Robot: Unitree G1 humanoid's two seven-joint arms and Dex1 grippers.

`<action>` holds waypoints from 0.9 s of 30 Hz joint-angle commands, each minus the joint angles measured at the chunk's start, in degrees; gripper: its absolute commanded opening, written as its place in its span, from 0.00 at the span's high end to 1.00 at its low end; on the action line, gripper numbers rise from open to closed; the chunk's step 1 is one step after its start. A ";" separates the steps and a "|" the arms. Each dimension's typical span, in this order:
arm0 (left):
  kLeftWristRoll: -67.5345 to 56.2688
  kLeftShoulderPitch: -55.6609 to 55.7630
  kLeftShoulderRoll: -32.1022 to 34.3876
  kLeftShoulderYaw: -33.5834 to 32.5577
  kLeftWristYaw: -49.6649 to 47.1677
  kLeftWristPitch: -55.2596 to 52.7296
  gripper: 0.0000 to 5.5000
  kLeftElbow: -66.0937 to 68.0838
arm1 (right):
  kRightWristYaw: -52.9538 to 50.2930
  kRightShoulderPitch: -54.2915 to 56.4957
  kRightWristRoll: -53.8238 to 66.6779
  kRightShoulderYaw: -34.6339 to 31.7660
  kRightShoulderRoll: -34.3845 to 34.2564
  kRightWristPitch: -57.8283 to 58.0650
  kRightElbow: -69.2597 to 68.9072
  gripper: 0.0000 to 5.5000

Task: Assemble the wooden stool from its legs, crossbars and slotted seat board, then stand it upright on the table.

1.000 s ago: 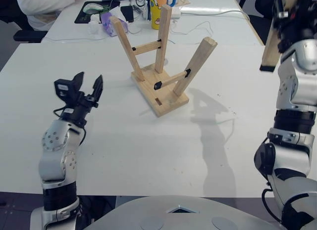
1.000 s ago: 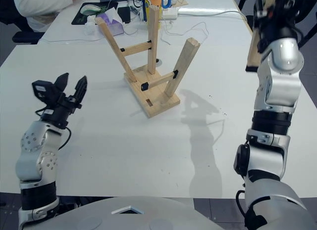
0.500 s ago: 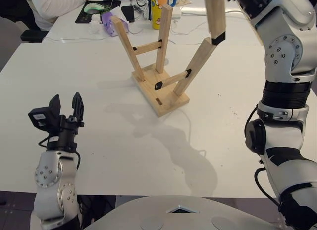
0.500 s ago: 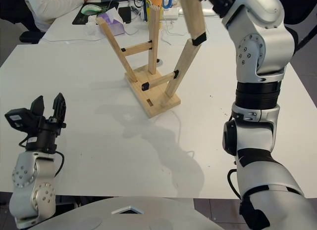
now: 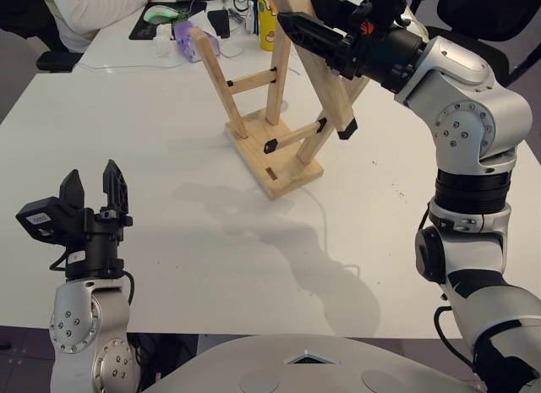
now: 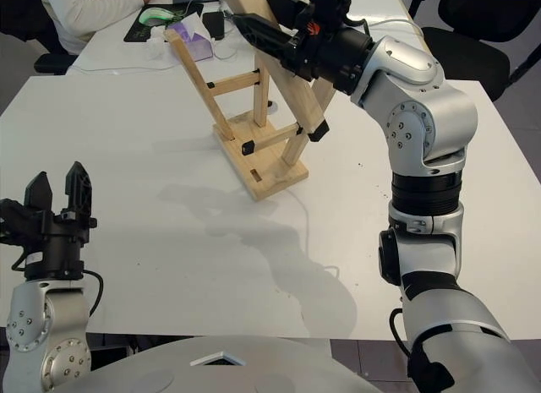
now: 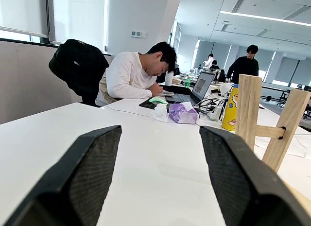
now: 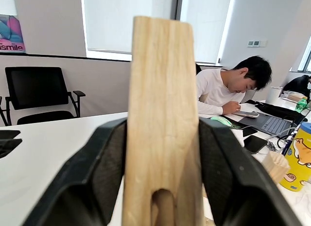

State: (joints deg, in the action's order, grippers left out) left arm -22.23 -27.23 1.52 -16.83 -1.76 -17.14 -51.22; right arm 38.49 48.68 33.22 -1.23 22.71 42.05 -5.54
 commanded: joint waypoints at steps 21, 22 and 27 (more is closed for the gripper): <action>-29.81 40.11 -3.12 4.95 1.69 -20.02 0.46 21.97 | -1.89 -17.93 -9.93 10.75 -4.53 -13.17 -8.97 0.62; -33.86 41.11 -2.46 3.86 1.57 -21.58 0.46 22.71 | -1.43 -18.23 -11.32 11.44 -4.36 -15.31 -8.73 0.62; -47.48 43.45 1.21 1.28 1.44 -26.19 0.46 24.86 | -1.22 -18.99 -15.50 13.03 -5.08 -21.86 -7.22 0.62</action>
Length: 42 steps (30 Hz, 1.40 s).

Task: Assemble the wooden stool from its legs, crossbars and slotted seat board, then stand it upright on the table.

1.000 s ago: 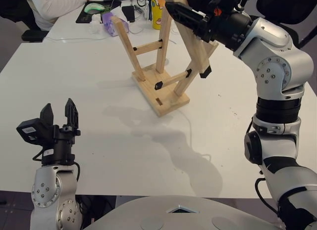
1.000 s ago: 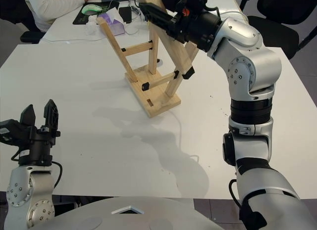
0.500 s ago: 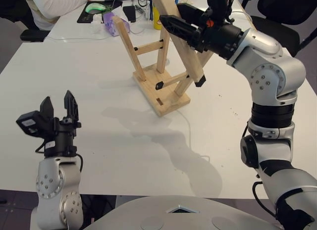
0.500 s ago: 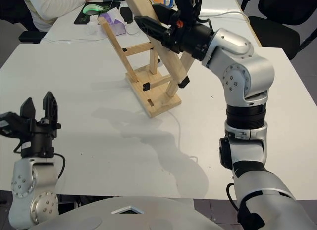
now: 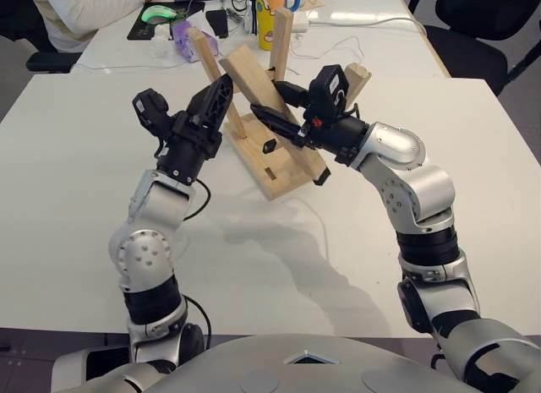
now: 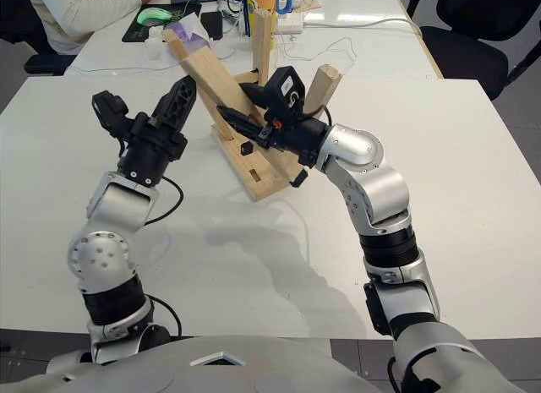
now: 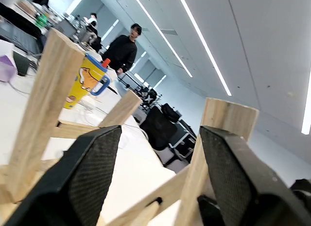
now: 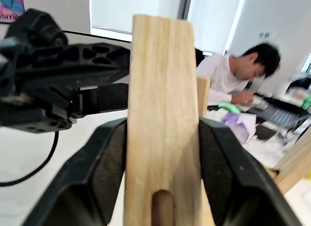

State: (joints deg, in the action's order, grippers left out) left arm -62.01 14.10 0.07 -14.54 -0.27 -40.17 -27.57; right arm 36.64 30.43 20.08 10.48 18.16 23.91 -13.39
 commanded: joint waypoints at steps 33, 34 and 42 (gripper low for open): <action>-1.99 4.77 8.97 7.14 2.02 1.16 0.59 2.69 | 2.69 0.08 -1.04 0.56 -2.12 -0.88 0.71 0.62; -1.35 4.82 9.24 7.22 2.16 1.16 0.61 2.80 | 2.57 0.11 -1.06 0.53 -2.15 -0.84 0.71 0.62; 1.81 5.19 10.47 7.30 3.57 1.43 0.80 4.07 | 1.23 0.14 -0.56 -0.16 -2.83 0.61 0.19 0.62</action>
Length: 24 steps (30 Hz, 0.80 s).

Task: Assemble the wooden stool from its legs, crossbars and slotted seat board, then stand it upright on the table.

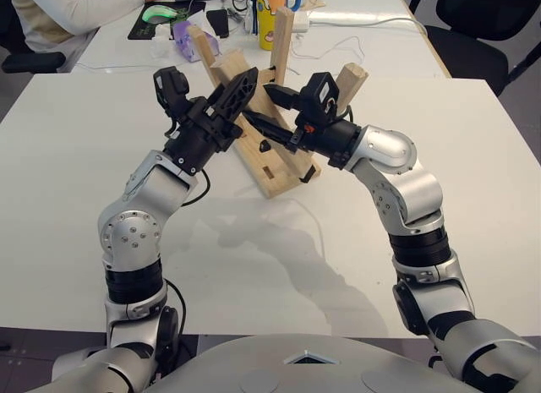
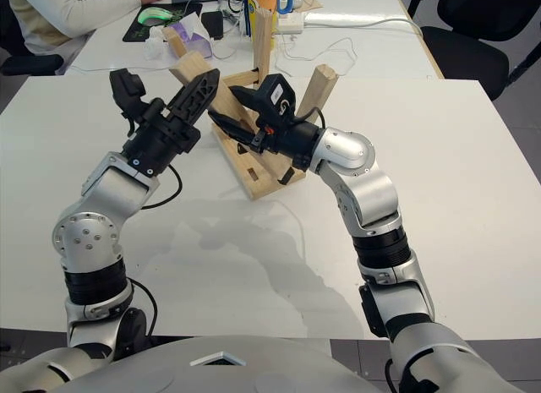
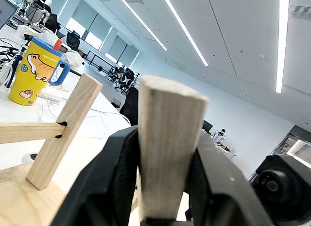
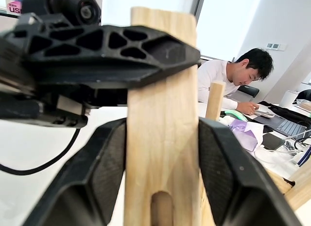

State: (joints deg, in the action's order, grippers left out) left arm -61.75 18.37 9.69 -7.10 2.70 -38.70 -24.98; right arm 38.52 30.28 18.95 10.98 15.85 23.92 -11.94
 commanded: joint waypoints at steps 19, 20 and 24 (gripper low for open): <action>4.12 1.98 -0.89 -6.11 -2.32 1.94 0.81 6.29 | -3.00 3.96 11.04 -13.18 1.83 11.16 -1.00 0.43; 3.74 2.00 -1.00 -6.75 -2.84 1.96 0.81 6.19 | -3.69 4.24 12.35 -14.99 2.18 12.40 -0.70 0.43; 2.81 1.99 -1.21 -8.99 -4.78 1.94 0.81 6.28 | -8.08 4.50 18.19 -22.44 2.79 17.94 0.11 0.43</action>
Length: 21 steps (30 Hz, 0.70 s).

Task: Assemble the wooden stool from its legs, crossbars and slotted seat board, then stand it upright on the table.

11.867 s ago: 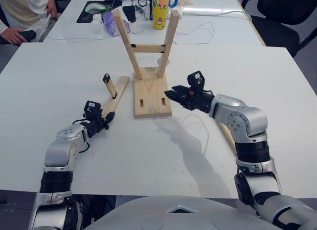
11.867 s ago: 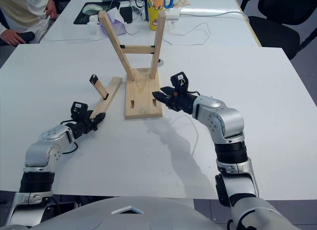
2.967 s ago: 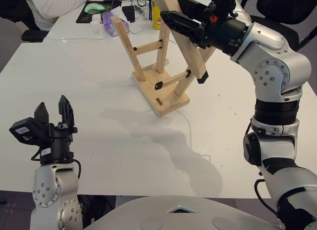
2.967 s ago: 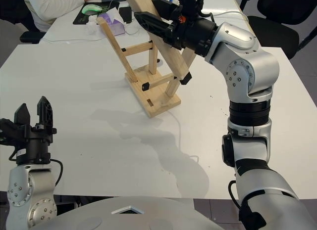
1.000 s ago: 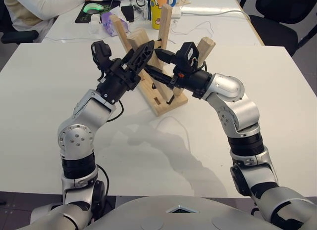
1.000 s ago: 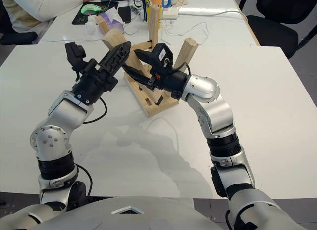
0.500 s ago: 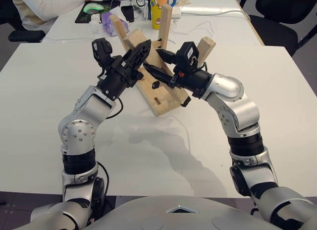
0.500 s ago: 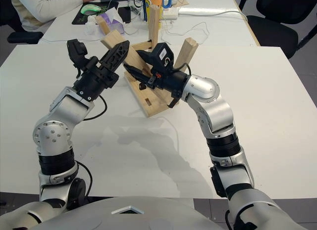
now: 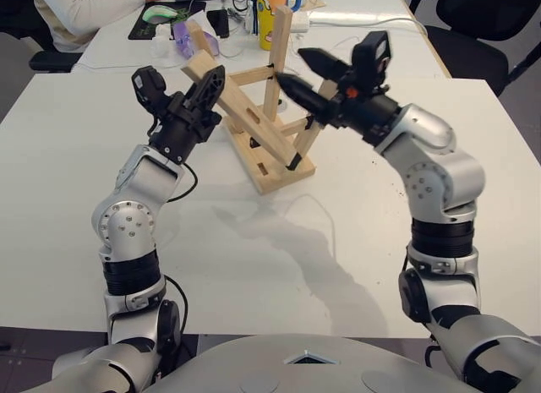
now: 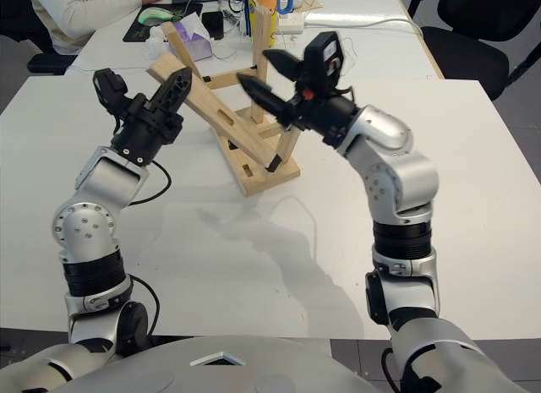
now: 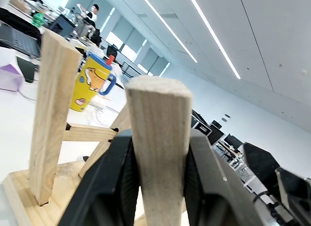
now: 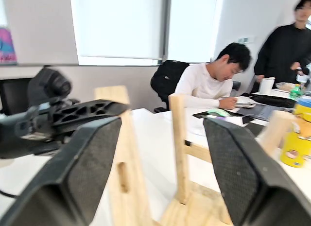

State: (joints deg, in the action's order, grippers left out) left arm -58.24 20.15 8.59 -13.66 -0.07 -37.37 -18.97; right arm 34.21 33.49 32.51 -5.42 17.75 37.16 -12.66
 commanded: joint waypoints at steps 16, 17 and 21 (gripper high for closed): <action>-4.82 -0.09 0.25 -8.01 -8.31 0.42 0.81 -1.23 | -22.19 -0.72 12.53 -11.58 -6.43 14.89 0.90 0.43; -4.95 -0.01 0.14 -7.96 -8.47 0.46 0.81 -1.27 | -23.16 -0.71 13.21 -11.14 -7.66 15.32 0.03 0.43; -5.19 -0.10 -0.24 -7.66 -8.71 0.67 0.81 -1.29 | -25.65 -1.17 11.18 -8.41 -9.29 14.91 -0.66 0.43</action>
State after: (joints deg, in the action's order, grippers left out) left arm -63.18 19.74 8.32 -21.42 -7.97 -37.15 -20.25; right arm 10.50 31.73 44.88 -15.09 9.04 51.88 -13.16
